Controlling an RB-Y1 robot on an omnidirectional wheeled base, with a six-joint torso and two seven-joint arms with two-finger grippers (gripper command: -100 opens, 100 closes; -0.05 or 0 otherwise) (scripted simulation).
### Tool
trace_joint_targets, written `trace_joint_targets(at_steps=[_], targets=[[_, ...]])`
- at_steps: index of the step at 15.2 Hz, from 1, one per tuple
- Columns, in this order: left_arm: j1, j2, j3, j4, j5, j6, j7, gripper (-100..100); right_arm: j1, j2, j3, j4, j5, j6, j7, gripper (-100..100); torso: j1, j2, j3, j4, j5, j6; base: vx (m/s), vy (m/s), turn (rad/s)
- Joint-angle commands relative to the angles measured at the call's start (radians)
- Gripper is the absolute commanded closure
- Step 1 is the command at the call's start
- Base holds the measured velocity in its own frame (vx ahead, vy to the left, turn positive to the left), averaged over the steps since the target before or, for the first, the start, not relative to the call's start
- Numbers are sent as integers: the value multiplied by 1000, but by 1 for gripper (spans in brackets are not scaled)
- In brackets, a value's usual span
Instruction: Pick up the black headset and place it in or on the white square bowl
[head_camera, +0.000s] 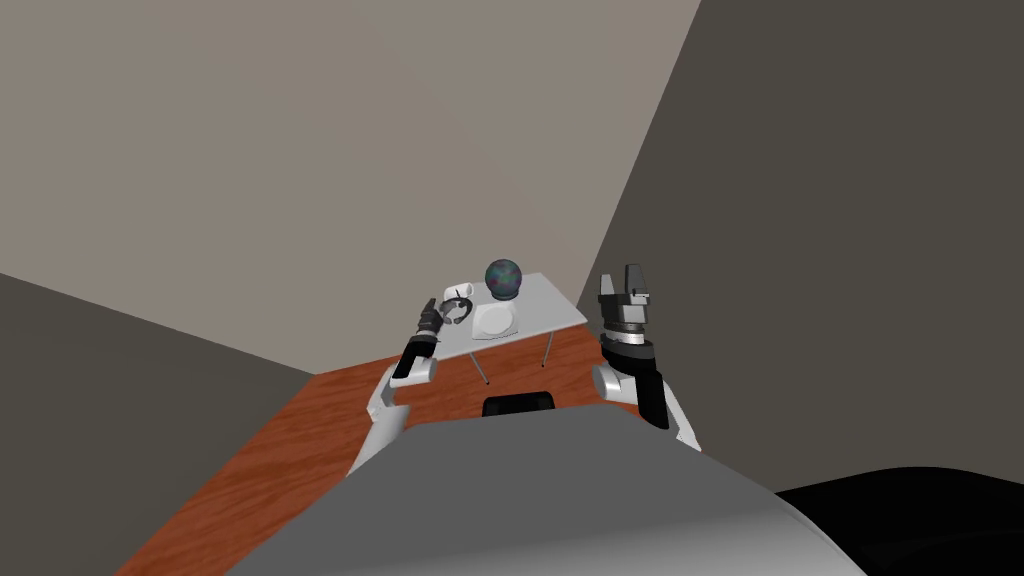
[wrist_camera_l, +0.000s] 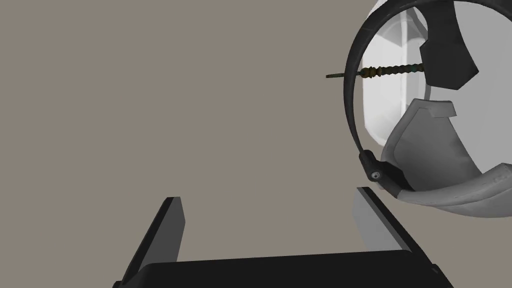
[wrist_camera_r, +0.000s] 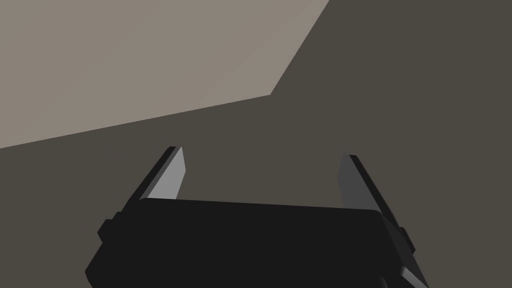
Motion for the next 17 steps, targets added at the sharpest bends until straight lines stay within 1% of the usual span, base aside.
trace_joint_targets(at_steps=[1, 3, 4, 6, 7, 11, 15, 16, 17], targets=[[-27, 5, 29, 31, 4, 22, 3, -100, 0, 0, 0, 0, 0, 0, 0, 0, 0, 0, 0, 0, 0, 0, -43, -32, -63], [-43, -17, 44, 54, 11, 48, -2, -100, 0, 0, 0, 0, 0, 0, 0, 0, 2, -1, -1, 0, 0, 0, -1, -2, -69], [-50, -35, 48, 62, 16, 61, -5, -100, 0, 0, 0, 0, 0, 0, 0, 0, 3, -3, -2, -1, 1, 0, 49, 30, -61], [-57, -57, 50, 68, 20, 75, -9, -100, 0, 0, 0, 0, 0, 0, 0, 0, 5, -7, -4, -1, 1, 0, 65, 42, -34], [-63, -83, 51, 71, 24, 87, -13, -100, 0, 0, 0, 0, 0, 0, 0, 0, 6, -8, -4, -2, 2, 0, 67, 53, -10], [-69, -154, 51, 72, 30, 107, -21, -100, 0, 0, 0, 0, 0, 0, 0, 0, 9, -9, -5, -2, 2, 0, 62, 74, 15], [-69, -250, 53, 70, 33, 121, -28, -100, 0, 0, 0, 0, 0, 0, 0, 0, 10, -7, -4, -2, 2, 0, 36, 92, 42], [-69, -252, 53, 70, 33, 121, -28, -100, 0, 0, 0, 0, 0, 0, 0, 0, 10, -7, -4, -2, 3, 0, 28, 77, 21], [-68, -278, 54, 69, 34, 123, -29, -100, 0, 0, 0, 0, 0, 0, 0, 0, 10, -6, -4, -1, 2, 0, 18, 67, 27]])
